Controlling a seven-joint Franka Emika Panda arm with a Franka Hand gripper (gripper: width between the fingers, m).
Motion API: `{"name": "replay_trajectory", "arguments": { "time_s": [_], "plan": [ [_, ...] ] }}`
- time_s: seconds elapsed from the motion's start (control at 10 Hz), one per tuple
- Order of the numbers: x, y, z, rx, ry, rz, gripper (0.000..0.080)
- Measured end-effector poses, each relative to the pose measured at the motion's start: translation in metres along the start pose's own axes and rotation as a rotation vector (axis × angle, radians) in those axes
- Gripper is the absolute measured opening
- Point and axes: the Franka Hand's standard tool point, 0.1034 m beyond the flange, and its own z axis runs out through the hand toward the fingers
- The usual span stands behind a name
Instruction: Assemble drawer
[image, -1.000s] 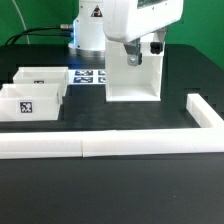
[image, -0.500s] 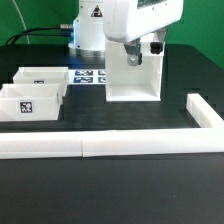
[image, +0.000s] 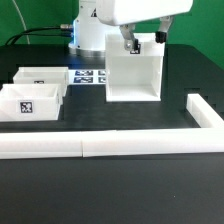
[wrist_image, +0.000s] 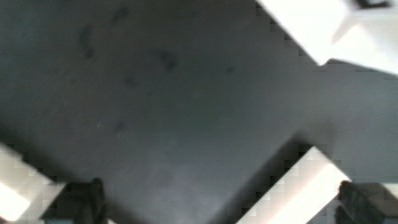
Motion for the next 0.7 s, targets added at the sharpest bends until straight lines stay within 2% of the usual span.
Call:
{"name": "replay_trajectory", "arguments": {
  "time_s": [0.5, 0.6, 0.7],
  "plan": [
    [-0.002, -0.001, 0.002, 0.002, -0.004, -0.005, 0.065],
    [-0.011, -0.012, -0.003, -0.004, -0.009, 0.107, 0.065],
    [-0.022, -0.03, -0.01, -0.019, -0.016, 0.215, 0.065]
  ]
}}
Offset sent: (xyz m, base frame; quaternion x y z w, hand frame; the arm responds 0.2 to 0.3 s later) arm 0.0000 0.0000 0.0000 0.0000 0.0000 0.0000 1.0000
